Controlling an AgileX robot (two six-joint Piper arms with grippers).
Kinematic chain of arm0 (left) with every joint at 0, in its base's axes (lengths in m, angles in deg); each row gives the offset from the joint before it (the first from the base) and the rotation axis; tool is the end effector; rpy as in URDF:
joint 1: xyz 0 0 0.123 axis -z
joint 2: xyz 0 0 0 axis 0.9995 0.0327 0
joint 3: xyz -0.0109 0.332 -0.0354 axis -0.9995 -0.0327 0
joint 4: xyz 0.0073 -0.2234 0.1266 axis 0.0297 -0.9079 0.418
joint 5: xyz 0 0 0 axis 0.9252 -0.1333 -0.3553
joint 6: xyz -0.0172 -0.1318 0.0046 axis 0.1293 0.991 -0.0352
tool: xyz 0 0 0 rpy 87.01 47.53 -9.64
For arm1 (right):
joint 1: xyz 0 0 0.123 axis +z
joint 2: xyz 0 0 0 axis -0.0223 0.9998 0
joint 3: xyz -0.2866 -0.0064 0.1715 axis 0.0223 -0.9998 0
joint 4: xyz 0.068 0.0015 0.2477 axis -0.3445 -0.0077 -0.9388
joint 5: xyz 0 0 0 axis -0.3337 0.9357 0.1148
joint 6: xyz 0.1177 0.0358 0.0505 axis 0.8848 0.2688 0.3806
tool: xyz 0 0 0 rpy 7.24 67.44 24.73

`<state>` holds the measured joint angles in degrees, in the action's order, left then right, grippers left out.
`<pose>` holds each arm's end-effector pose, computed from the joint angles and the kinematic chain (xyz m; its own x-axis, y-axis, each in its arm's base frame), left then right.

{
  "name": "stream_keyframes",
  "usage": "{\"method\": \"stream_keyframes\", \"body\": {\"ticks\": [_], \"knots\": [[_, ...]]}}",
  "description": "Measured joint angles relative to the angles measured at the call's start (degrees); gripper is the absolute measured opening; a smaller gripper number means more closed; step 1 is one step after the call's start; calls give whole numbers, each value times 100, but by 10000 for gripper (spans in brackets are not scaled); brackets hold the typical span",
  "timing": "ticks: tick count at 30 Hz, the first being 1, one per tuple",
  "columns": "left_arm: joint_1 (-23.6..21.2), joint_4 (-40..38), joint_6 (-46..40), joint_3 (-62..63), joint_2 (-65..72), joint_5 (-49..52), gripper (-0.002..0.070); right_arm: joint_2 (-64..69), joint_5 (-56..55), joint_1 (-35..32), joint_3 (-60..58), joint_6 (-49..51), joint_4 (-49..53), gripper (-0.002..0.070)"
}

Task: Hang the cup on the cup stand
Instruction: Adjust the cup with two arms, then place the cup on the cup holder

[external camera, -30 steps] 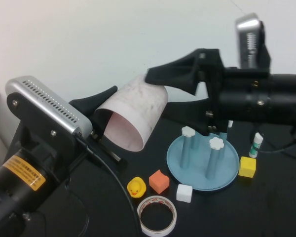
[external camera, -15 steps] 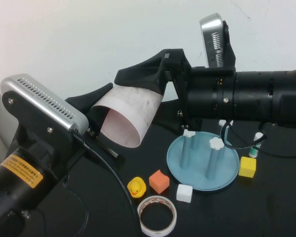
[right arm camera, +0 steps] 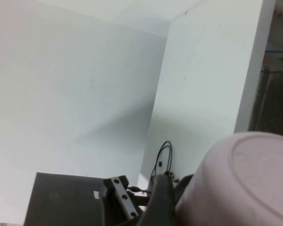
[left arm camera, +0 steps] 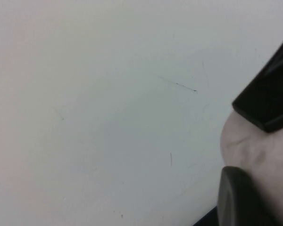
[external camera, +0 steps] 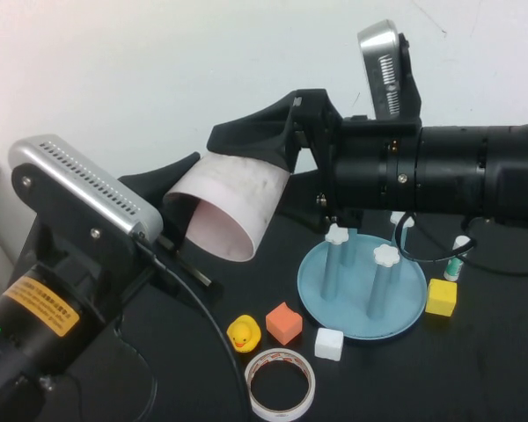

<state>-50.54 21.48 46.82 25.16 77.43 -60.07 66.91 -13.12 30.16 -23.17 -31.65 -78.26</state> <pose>0.2087 -0.1580 0.3588 0.2642 0.1271 -0.9561 0.5475 0.7963 0.2572 0.3001 0.2727 0.3578 -0.9030 0.3093 -0.2982 -0.2040 0.3022 0.9312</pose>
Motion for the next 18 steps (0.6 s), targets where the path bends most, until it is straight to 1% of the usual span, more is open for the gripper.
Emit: {"method": "stream_keyframes", "body": {"ticks": [6,8,10,13,18], "knots": [[0,199,0,0,-64,237,314,10,-50,-69,94,-337,8,607],[0,197,0,0,-179,409,358,10,-50,-155,191,-554,8,607],[0,212,0,0,-347,638,379,10,-74,-260,306,-807,8,607],[0,212,0,0,-694,1041,387,10,-116,-439,434,-1428,8,607],[0,212,0,0,-1446,2027,390,10,-556,-672,473,-3298,8,607]]}}
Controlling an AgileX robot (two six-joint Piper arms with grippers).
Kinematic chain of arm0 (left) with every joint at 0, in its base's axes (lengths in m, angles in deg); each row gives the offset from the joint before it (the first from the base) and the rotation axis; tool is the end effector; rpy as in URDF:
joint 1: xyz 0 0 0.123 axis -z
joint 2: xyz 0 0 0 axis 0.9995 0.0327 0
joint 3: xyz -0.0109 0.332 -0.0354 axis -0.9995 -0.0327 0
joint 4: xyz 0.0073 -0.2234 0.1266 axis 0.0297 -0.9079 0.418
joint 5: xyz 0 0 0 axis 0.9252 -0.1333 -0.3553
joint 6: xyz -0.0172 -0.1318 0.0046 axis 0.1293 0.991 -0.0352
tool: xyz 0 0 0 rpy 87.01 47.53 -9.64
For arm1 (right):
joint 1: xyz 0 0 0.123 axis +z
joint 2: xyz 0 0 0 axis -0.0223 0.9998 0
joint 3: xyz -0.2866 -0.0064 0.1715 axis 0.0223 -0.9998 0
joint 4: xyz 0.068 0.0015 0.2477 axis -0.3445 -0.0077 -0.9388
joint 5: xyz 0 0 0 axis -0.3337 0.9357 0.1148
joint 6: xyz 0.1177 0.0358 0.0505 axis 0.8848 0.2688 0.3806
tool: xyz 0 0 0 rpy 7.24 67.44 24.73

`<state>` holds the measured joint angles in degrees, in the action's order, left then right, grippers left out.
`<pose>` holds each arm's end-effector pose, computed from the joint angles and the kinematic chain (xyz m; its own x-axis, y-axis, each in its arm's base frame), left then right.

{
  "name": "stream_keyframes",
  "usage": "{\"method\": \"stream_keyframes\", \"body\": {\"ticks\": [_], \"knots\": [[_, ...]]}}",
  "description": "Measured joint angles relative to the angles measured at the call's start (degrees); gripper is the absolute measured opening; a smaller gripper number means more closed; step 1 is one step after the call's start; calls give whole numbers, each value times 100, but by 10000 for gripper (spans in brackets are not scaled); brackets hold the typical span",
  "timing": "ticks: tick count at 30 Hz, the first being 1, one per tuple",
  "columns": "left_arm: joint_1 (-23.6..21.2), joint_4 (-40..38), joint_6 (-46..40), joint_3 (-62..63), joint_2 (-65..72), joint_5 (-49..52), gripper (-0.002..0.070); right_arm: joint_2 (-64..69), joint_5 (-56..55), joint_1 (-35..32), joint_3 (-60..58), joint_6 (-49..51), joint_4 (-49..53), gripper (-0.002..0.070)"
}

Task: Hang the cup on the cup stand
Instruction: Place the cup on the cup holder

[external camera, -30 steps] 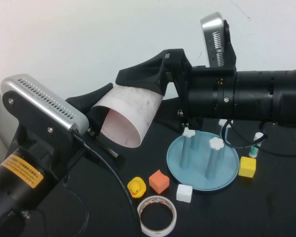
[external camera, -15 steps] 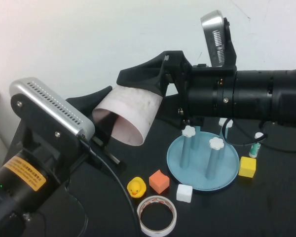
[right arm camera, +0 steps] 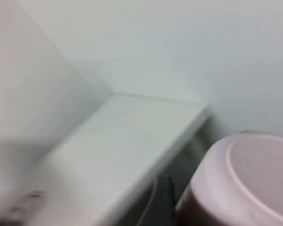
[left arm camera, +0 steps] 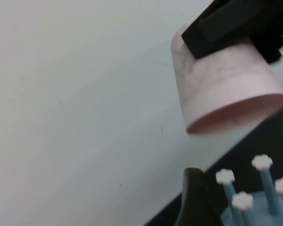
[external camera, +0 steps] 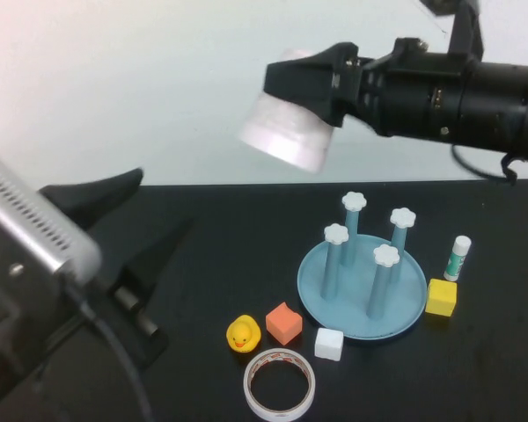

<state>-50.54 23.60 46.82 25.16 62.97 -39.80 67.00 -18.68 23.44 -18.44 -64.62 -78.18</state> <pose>0.1619 -0.1251 0.3710 0.2092 0.2078 -0.9555 0.5761 0.7634 0.2921 0.3467 0.2316 0.3832 -0.5548 0.2244 -0.8012 -0.6054 0.5516 0.5737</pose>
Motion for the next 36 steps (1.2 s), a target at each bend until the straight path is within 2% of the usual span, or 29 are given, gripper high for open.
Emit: {"method": "stream_keyframes", "body": {"ticks": [6,8,10,15,21,32,36], "knots": [[0,0,0,0,-684,1539,393,74,-1211,-36,0,-3130,-21,606],[0,0,0,0,-809,1997,394,168,-1662,-36,11,-3867,-21,606],[0,0,14,0,-846,2378,393,301,-2009,-36,35,-4196,-43,606],[0,0,14,0,-860,3015,338,870,-2376,-36,136,-4503,-83,606],[0,0,14,0,-860,3084,260,1590,-2730,-36,520,-4659,-128,606],[0,-10,14,0,-860,3505,237,2533,-2970,-36,1095,-4680,-164,605],[0,-10,14,0,-860,3667,176,2742,-3040,-36,1266,-4680,-166,605]]}}
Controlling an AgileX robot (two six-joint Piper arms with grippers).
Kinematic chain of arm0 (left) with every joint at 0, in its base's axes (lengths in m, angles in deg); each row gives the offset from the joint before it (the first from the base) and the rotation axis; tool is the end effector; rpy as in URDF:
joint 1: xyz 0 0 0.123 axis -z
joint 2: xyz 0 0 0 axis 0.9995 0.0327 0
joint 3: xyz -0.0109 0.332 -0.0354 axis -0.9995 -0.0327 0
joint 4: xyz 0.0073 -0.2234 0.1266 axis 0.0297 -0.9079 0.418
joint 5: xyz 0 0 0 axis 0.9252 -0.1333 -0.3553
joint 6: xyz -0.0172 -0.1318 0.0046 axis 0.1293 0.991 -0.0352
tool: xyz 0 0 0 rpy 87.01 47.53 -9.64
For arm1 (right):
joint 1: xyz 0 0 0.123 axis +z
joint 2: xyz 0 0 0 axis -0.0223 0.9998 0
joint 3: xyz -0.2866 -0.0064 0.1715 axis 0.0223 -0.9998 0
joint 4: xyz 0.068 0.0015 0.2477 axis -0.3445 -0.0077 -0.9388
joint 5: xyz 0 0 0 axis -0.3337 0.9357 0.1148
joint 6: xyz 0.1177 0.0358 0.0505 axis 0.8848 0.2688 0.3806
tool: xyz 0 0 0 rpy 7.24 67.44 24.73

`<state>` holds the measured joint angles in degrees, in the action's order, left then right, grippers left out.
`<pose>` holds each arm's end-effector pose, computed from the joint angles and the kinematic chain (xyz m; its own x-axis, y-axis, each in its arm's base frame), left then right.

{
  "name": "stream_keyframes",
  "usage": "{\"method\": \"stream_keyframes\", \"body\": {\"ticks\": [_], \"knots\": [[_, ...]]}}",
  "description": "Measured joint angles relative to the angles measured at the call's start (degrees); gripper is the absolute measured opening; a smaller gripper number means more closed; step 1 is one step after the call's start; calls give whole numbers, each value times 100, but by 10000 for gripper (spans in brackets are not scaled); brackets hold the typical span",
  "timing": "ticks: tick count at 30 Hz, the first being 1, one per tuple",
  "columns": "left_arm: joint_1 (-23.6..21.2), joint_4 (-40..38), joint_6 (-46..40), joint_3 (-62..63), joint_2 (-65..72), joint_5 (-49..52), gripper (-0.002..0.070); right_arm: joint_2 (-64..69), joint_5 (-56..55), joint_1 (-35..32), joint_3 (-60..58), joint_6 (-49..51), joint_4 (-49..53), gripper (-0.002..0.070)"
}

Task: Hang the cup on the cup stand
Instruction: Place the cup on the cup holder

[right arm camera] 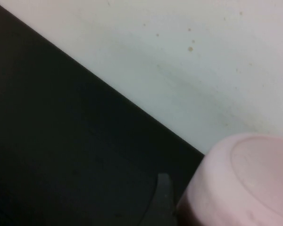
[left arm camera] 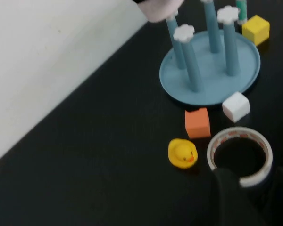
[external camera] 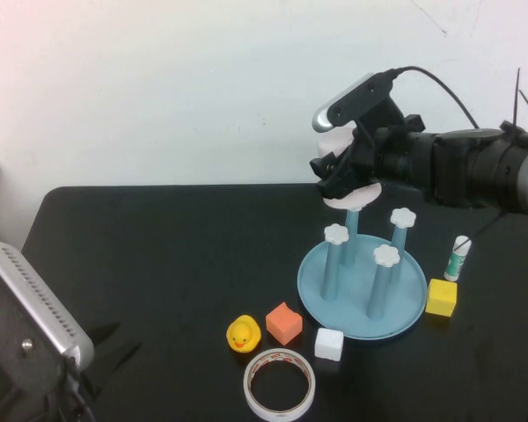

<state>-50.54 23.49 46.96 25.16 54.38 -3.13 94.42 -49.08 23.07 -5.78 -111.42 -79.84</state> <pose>0.1225 -0.0939 0.3159 -0.1551 0.4827 -0.8619 0.6814 0.6841 0.2604 0.4921 0.2210 0.2174 -0.3308 -0.4569 -0.8257 -0.5160 0.8202 -0.2471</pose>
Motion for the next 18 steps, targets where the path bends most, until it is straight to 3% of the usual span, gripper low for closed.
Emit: {"method": "stream_keyframes", "body": {"ticks": [7,13,18], "knots": [[0,108,0,0,0,338,21,222,-1,-173,105,460,0,604],[0,158,0,0,0,470,2,435,438,-243,105,664,0,604],[0,158,116,0,0,486,0,516,601,-243,105,669,0,650]]}}
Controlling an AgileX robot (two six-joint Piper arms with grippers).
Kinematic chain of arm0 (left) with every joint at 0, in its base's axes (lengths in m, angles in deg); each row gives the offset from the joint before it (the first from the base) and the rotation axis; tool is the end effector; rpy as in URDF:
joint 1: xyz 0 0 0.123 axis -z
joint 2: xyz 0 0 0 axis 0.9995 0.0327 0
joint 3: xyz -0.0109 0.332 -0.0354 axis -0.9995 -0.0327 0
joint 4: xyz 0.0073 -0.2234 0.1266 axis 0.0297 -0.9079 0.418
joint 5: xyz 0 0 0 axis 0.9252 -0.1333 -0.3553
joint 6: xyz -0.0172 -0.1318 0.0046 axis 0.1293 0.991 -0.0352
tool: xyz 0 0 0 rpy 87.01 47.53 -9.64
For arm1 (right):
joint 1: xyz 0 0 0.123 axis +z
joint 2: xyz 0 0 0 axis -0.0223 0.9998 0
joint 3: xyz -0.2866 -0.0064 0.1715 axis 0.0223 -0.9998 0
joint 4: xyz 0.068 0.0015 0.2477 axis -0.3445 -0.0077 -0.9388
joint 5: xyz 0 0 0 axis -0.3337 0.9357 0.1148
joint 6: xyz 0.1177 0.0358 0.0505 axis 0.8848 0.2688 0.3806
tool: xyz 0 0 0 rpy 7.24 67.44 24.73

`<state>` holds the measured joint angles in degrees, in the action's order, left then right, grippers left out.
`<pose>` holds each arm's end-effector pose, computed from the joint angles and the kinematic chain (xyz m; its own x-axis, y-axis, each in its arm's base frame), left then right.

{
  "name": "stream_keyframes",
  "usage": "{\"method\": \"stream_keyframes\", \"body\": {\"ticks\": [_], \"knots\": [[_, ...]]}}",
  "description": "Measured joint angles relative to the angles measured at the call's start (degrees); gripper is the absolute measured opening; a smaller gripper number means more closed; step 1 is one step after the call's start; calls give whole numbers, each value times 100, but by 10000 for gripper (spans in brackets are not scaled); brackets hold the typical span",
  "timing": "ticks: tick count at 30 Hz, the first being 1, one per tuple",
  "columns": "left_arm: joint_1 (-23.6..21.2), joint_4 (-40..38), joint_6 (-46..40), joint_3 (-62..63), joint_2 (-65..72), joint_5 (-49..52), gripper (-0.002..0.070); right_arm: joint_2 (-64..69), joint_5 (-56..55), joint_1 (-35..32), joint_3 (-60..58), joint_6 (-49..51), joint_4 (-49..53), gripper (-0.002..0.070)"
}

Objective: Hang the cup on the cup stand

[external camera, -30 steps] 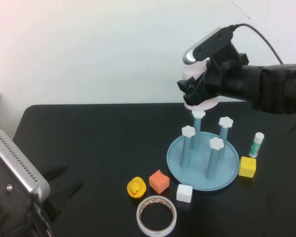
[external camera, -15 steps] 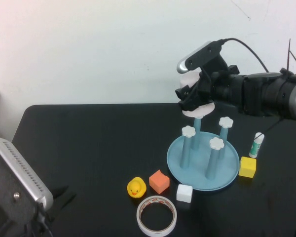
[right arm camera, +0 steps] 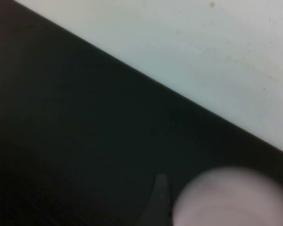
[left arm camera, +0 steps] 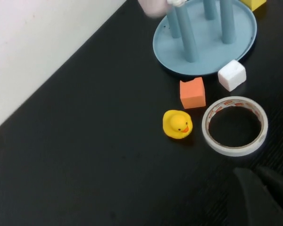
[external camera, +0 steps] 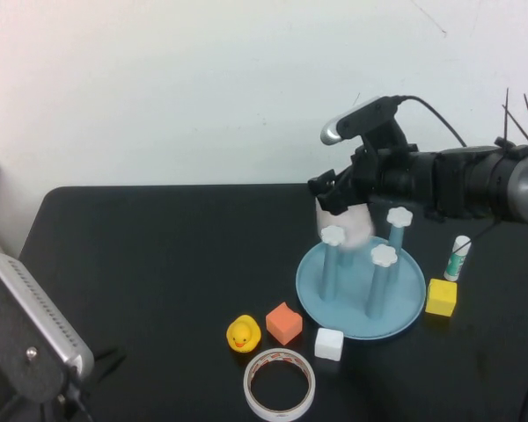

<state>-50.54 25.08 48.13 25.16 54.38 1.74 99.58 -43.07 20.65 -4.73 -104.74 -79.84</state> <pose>0.1194 -0.0892 0.3059 -0.2114 0.5310 -0.8206 0.6909 0.6750 0.2589 0.5059 0.2169 0.1767 -0.4331 -0.3522 -0.8297 -0.5214 0.8487 -0.0881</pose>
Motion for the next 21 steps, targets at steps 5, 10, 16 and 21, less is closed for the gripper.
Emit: {"method": "stream_keyframes", "body": {"ticks": [5,10,16,21], "knots": [[0,0,375,0,-13,162,0,0,38,-95,0,9,0,660],[0,0,533,0,-312,802,0,-231,51,-153,-184,13,0,608],[0,220,1223,-289,-1677,1162,0,-1433,52,-153,-930,13,11,260],[0,746,2099,-792,-2973,1224,0,-2826,97,-153,-1779,13,11,39]]}}
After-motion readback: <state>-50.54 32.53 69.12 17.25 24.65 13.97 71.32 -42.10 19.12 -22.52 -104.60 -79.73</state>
